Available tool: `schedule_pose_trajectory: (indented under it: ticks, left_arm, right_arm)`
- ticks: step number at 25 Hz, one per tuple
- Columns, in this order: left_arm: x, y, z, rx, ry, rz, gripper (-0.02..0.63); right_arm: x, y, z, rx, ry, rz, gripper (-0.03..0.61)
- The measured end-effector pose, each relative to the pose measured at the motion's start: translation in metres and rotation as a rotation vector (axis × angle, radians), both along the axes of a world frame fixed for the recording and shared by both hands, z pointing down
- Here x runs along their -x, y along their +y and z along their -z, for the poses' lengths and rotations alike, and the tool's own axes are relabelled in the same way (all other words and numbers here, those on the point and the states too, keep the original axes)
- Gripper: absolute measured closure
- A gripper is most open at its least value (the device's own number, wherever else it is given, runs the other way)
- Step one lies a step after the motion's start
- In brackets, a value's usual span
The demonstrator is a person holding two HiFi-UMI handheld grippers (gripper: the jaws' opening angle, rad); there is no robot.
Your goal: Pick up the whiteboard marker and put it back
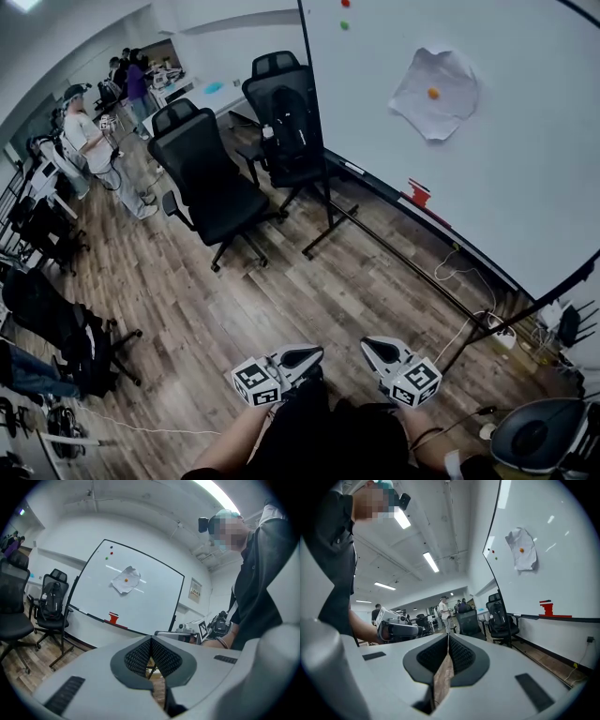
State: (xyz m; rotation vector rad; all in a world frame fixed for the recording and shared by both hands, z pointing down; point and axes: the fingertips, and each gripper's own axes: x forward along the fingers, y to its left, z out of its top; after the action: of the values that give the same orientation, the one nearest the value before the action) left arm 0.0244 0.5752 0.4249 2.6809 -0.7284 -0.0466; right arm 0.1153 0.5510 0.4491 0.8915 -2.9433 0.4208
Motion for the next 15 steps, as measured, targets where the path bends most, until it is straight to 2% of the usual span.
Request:
schedule_pose_trajectory:
  ticks: [8,15]
  left_arm:
    - [-0.007,-0.060,-0.009,0.008,0.036,-0.036,0.601]
    - [0.009,-0.146,0.003,-0.023,0.056,-0.073,0.601]
  right_arm:
    - [-0.013,-0.044,-0.015,0.030,0.042,-0.041,0.558]
    - [-0.002,-0.124,-0.003,0.021,0.089,-0.080,0.558]
